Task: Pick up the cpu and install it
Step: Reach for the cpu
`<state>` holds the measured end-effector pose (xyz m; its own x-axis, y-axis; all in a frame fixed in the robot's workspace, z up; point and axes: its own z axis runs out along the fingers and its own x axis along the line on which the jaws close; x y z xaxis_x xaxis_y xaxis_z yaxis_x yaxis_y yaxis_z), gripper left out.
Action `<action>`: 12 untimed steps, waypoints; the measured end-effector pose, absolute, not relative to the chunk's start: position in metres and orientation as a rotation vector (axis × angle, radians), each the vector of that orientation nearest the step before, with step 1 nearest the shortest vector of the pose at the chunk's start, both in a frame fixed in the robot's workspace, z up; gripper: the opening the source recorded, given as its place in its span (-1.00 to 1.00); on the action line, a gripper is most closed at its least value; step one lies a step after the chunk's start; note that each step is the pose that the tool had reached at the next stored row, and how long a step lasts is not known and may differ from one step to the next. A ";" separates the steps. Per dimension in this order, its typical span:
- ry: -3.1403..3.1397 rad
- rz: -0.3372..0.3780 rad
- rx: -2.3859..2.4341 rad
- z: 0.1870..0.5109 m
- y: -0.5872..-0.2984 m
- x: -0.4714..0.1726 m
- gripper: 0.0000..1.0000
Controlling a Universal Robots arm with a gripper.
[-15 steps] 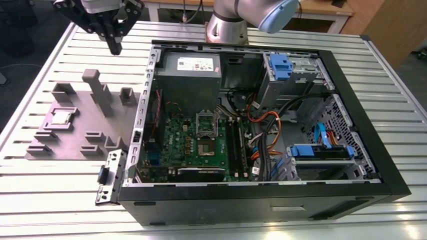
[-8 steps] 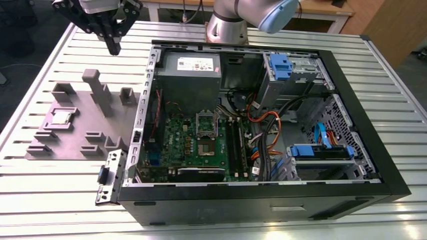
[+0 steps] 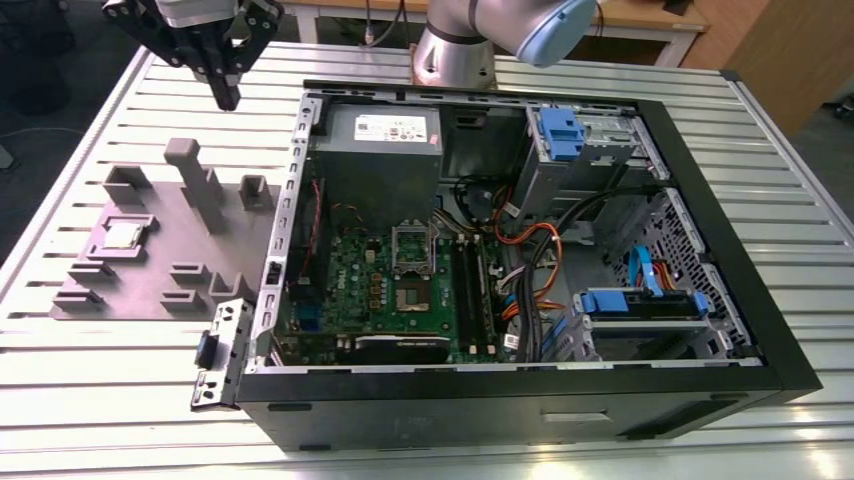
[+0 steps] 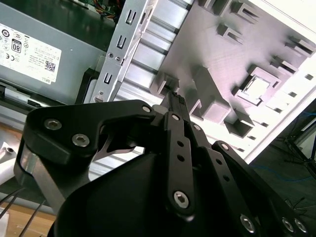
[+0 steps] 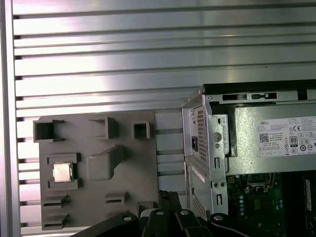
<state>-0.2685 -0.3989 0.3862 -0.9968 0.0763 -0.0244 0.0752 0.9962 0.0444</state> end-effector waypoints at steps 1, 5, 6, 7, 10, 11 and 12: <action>3.113 0.068 0.118 0.386 -0.399 -0.269 -0.80; 3.113 0.068 0.118 0.386 -0.399 -0.270 -0.80; 3.113 0.068 0.118 0.386 -0.399 -0.270 -0.80; 3.113 0.068 0.118 0.386 -0.399 -0.271 -0.80; 3.113 0.068 0.118 0.386 -0.399 -0.271 -0.80; 3.113 0.068 0.118 0.386 -0.399 -0.272 -0.80; 3.113 0.068 0.118 0.386 -0.399 -0.272 -0.80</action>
<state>-0.2718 -0.3990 0.3858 -0.9968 0.0762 -0.0244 0.0750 0.9962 0.0444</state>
